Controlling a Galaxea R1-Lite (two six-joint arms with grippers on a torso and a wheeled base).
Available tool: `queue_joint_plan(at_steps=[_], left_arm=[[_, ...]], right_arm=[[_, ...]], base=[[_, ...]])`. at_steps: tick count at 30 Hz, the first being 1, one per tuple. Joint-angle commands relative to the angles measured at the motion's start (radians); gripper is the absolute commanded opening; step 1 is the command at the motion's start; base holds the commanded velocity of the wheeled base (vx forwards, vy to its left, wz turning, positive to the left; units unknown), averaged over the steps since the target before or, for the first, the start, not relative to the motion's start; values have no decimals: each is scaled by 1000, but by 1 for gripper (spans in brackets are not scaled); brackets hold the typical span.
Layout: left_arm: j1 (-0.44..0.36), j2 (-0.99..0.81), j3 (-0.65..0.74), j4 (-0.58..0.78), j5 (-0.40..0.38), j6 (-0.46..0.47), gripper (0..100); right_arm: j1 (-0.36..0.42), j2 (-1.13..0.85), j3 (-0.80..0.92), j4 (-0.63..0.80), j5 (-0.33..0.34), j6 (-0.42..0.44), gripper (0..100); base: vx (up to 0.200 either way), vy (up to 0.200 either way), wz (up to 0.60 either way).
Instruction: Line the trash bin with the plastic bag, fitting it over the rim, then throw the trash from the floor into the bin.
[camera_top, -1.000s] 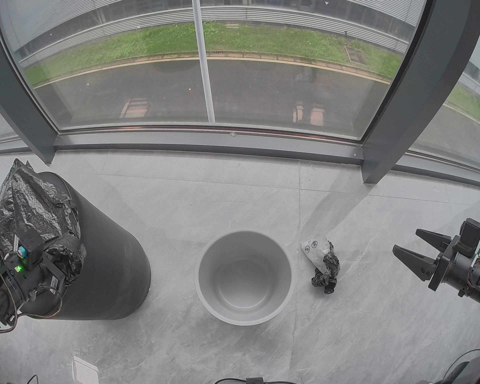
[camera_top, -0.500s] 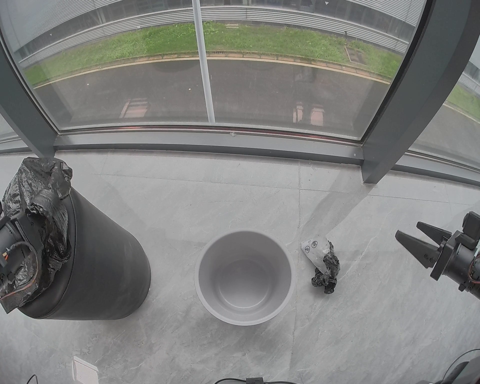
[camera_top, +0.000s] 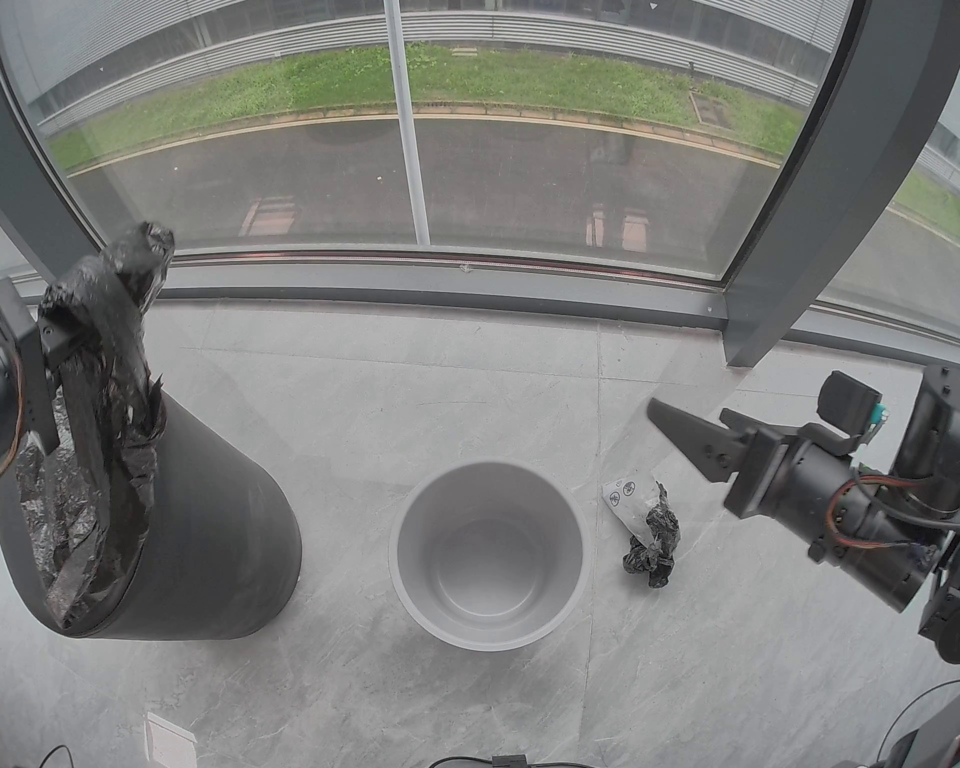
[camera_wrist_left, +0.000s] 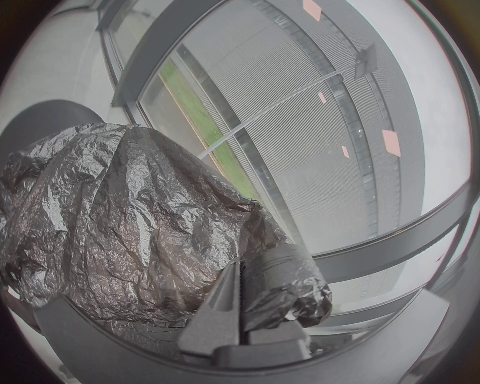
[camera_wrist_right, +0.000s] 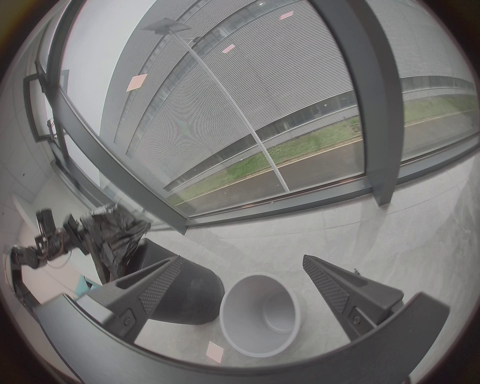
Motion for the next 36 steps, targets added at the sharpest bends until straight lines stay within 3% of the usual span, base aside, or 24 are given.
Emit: queue_joint_plan(at_steps=[1,5,8,21,29,36], left_arm=[[-135,83,-168,92,-16,-76,0],[-246,116,-268,170,1,-102,0],[-285,147,-308,182,12,-120,0],[-345,179,-340,182,-4,-119,0],[-364,170,-344,180,-8,-127,0],[-365,158,-340,180,-54,-165,0]], right_arm=[[138,208,-130,-8,-68,-35,100],[176,254,-167,-8,-68,-37,100],[208,280,-192,-7,-68,-40,100],[386,414,-274,-7,-70,-72,100],[391,538,-379,-5,-74,-104,100],[382,685,-520,-5,-191,-139,100]], base=[[0,0,0],[0,0,0],[0,0,0],[0,0,0],[0,0,0],[0,0,0]])
